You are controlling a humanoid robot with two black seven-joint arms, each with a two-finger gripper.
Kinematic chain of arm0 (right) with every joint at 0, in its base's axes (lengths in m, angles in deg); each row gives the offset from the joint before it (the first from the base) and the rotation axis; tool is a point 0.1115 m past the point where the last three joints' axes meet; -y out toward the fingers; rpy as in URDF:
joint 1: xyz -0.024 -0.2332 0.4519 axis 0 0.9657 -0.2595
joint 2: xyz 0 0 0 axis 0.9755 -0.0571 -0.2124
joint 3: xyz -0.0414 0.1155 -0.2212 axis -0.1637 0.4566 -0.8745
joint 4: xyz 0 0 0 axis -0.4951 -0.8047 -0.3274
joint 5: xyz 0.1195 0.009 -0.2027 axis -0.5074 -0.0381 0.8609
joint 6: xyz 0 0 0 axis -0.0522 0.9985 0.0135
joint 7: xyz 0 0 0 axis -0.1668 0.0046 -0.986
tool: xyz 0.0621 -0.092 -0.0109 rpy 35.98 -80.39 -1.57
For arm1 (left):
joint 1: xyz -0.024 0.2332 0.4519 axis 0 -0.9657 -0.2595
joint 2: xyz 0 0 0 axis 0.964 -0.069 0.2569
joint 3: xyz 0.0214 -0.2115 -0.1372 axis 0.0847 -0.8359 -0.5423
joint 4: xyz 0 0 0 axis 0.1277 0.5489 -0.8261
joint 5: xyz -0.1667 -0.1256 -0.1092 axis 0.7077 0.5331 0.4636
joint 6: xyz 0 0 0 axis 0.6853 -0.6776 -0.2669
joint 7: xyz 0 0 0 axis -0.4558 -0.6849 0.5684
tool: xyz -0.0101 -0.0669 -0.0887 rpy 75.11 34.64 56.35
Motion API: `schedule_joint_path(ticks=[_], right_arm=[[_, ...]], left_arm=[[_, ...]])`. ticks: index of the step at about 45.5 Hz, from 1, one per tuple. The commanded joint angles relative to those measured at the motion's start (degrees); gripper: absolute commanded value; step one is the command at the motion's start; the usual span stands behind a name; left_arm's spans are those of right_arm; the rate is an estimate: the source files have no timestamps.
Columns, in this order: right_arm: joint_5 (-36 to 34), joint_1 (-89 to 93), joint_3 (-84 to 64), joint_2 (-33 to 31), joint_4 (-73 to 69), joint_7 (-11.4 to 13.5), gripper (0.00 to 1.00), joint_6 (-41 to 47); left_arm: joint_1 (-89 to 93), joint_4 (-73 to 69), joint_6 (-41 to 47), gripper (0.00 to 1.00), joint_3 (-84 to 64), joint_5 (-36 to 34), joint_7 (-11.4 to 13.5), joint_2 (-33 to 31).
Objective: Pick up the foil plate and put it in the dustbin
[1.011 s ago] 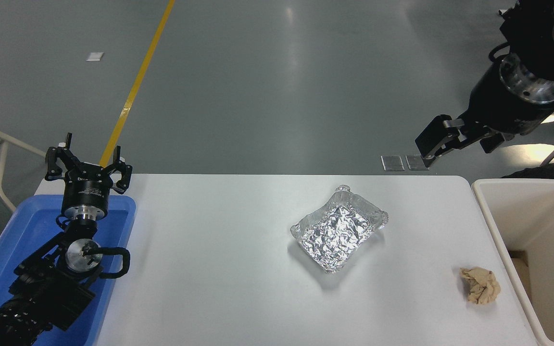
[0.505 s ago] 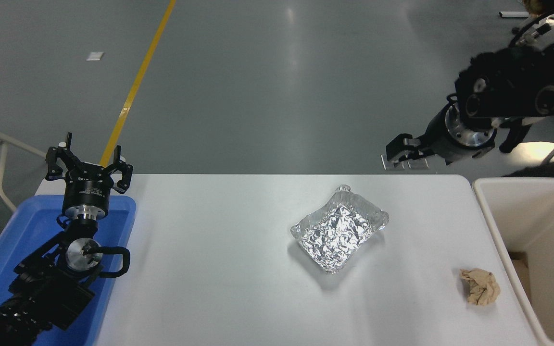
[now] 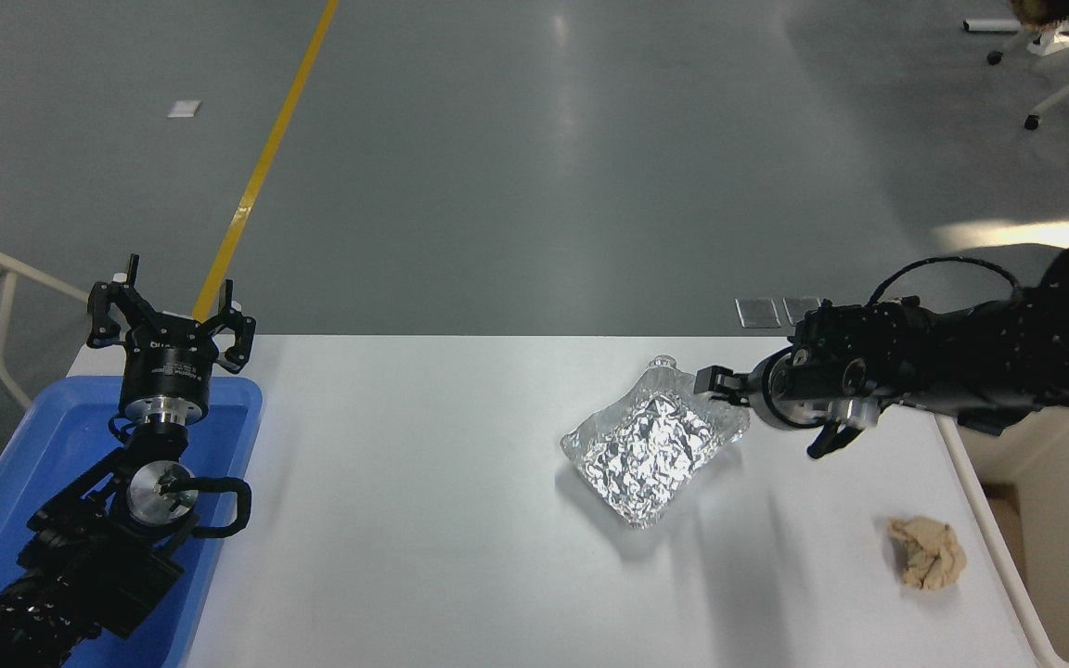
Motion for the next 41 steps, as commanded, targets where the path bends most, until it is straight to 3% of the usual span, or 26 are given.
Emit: schedule_joint_path(ticks=[1,6,12,19,21,24,41], right_arm=[[0.28,8.3,4.4,2.93,6.94,0.21,0.88,-1.59],[0.28,9.27,5.19,2.93,7.73,0.21,0.77,-1.59],[0.46,10.15,7.12,2.93,8.0,0.21,0.56,-1.59],[0.46,10.94,7.74,2.93,9.31,0.12,0.42,-1.51],[0.37,10.94,7.74,2.93,9.4,0.12,0.32,-1.51],[0.37,10.77,7.74,2.93,9.4,0.03,0.0,-1.24],[0.37,8.14,6.86,2.93,7.39,-0.32,0.0,-0.36]], left_arm=[[0.0,0.0,0.0,0.99,0.0,0.0,0.0,0.0],[0.0,0.0,0.0,0.99,0.0,0.0,0.0,0.0],[0.0,0.0,0.0,0.99,0.0,0.0,0.0,0.0],[0.0,0.0,0.0,0.99,0.0,0.0,0.0,0.0],[0.0,0.0,0.0,0.99,0.0,0.0,0.0,0.0],[0.0,0.0,0.0,0.99,0.0,0.0,0.0,0.0],[0.0,0.0,0.0,0.99,0.0,0.0,0.0,0.0]])
